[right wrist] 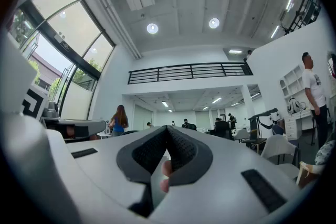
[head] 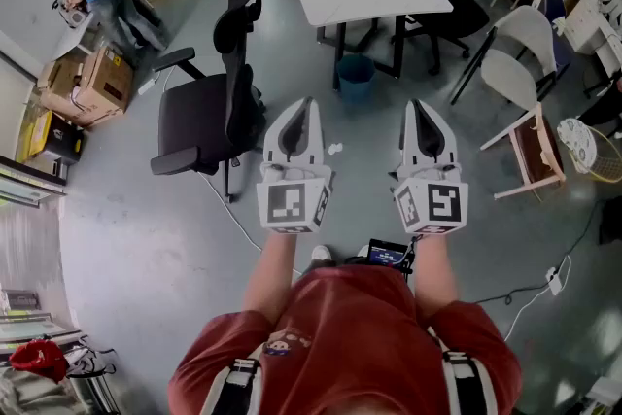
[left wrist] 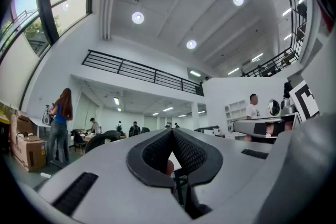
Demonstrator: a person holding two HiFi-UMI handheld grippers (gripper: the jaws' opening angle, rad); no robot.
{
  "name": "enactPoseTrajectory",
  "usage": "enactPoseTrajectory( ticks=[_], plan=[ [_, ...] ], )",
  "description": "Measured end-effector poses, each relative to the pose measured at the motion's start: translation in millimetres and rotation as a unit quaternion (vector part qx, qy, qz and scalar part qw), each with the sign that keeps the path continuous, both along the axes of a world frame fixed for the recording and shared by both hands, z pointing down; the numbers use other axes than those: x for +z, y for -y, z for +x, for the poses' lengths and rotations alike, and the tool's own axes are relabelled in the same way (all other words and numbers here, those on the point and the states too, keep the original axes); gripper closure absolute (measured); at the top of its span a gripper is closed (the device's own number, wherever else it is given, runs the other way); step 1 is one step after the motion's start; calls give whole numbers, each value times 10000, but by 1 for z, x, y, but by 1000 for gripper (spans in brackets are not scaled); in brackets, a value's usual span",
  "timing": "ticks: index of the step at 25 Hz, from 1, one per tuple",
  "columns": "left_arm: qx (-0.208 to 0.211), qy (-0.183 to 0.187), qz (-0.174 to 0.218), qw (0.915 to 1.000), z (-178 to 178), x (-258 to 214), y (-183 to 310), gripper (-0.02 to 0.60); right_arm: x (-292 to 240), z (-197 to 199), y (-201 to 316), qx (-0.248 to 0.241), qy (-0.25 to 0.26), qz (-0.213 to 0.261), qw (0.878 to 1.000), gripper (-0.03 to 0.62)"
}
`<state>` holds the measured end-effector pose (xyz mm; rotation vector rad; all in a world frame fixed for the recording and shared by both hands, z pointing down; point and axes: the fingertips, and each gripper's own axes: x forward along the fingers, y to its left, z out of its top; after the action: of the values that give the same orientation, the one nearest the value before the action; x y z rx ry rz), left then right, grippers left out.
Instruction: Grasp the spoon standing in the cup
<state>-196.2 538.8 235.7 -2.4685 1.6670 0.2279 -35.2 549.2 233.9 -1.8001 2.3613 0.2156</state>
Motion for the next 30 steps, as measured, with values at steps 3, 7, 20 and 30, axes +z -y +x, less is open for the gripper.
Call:
enactPoseTrajectory(
  ticks=[3,7,20,30],
  plan=[
    [23,7,9,10000,3,0,0,580,1,5,2,-28,-17,-9,10000,582],
    [43,5,8,10000,7,3,3,580,2,7,4,-40,-6,1,10000,582],
    [66,41,-82,9999,26,8,11,580,8,29,11,-8,244,-95,9997,582],
    [242,136,-84,9996,90,10,20,580,14,89,16,101,315,-134,9994,582]
  ],
)
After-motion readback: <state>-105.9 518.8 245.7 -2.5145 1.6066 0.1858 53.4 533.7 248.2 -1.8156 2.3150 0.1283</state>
